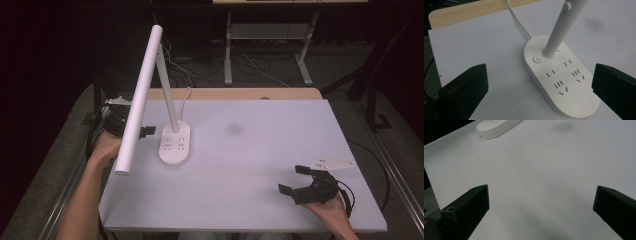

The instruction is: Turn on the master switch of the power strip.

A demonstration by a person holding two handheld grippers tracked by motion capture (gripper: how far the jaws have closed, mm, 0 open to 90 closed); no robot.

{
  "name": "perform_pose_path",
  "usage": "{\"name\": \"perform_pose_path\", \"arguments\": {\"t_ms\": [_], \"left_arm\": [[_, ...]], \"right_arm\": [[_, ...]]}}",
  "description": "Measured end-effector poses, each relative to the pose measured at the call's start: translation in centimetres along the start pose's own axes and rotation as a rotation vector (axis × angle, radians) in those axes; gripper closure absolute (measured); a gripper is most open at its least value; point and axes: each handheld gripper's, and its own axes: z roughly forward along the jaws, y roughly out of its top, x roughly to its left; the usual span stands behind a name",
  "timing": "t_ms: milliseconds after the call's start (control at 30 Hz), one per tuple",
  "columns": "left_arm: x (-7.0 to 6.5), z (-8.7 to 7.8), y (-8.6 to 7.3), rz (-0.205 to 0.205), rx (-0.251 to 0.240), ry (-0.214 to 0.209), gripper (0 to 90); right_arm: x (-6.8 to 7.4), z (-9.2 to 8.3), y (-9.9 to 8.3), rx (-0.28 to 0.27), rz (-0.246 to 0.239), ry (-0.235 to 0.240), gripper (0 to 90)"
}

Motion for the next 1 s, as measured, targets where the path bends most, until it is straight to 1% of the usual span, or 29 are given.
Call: {"name": "perform_pose_path", "arguments": {"t_ms": [167,267,300,367,400,433,600,633,700,833,900,933,1000], "left_arm": [[0.6,0.4,0.0,-0.023,-0.002,0.012,0.2],[1.1,0.6,0.1,-0.037,-0.007,0.007,1.5],[1.3,0.6,0.1,-0.040,-0.006,0.012,2.0],[1.5,0.7,0.1,-0.048,-0.017,0.006,3.6],[1.6,0.8,0.1,-0.051,-0.020,0.006,6.3],[1.6,0.9,0.1,-0.060,-0.031,0.005,6.3],[1.8,1.2,0.2,-0.056,-0.031,0.021,13.9],[1.9,1.3,0.2,-0.063,-0.032,0.019,14.8],[2.1,1.5,0.2,-0.061,-0.033,0.021,17.0],[2.4,1.9,0.1,-0.069,-0.022,0.009,25.0],[2.5,2.1,0.1,-0.077,-0.021,-0.012,28.8],[2.5,2.2,0.1,-0.076,-0.020,-0.009,30.9],[2.6,2.5,0.1,-0.065,-0.018,-0.019,34.1]], "right_arm": [[-0.1,0.0,0.0,-0.002,0.000,-0.002,0.0],[-0.1,0.0,0.0,0.000,-0.001,-0.002,0.0],[-0.1,0.0,0.0,0.002,0.001,-0.001,0.0],[0.0,0.0,0.0,0.003,0.003,-0.001,0.0],[-0.1,0.0,0.0,0.004,0.003,-0.002,0.0],[-0.1,0.0,0.0,0.004,0.003,-0.002,0.0],[-0.1,0.0,-0.1,0.006,0.004,-0.001,0.0],[-0.1,0.0,-0.1,0.006,0.003,-0.001,0.0],[-0.1,0.1,-0.1,0.007,0.003,0.000,0.0],[-0.2,0.0,-0.1,0.010,0.003,-0.002,0.0],[-0.3,0.0,-0.1,0.019,0.004,-0.002,0.0],[-0.3,0.0,-0.1,0.018,0.006,-0.002,0.0],[-0.4,0.0,-0.2,0.015,0.005,-0.004,0.0]]}}
